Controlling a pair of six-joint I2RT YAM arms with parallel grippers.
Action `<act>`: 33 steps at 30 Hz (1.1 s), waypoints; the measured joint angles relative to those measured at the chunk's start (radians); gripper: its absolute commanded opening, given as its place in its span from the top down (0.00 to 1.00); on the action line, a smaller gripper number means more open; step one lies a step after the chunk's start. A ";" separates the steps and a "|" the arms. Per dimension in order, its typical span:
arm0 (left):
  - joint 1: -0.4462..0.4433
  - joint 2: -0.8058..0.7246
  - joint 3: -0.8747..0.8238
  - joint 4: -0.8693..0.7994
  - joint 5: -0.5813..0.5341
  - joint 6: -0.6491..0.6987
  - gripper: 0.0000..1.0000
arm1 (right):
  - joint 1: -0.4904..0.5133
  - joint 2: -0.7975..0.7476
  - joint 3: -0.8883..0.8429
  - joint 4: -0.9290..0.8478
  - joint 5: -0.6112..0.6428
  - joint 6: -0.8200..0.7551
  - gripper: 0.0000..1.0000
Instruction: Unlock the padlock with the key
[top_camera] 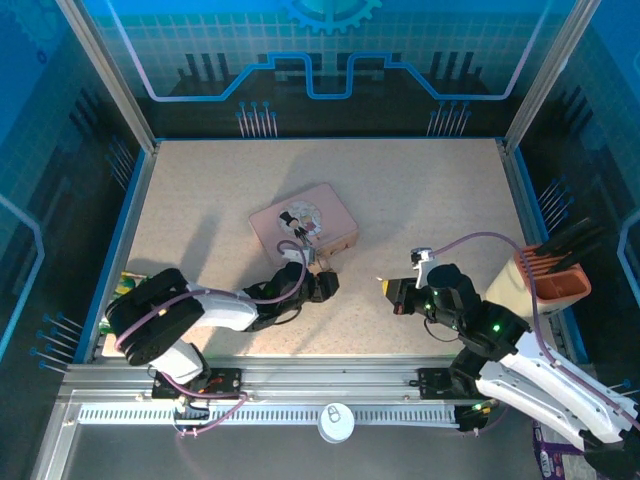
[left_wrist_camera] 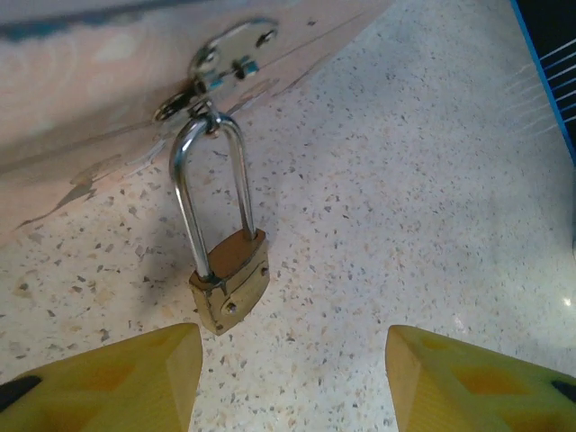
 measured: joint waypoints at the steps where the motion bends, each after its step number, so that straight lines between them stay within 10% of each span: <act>1: 0.000 0.013 0.000 0.011 -0.007 -0.006 0.43 | 0.000 -0.002 0.000 0.002 0.000 0.001 1.00; 33: 0.013 0.203 0.084 0.112 -0.134 -0.064 0.69 | 0.000 -0.051 -0.071 0.017 -0.024 0.051 1.00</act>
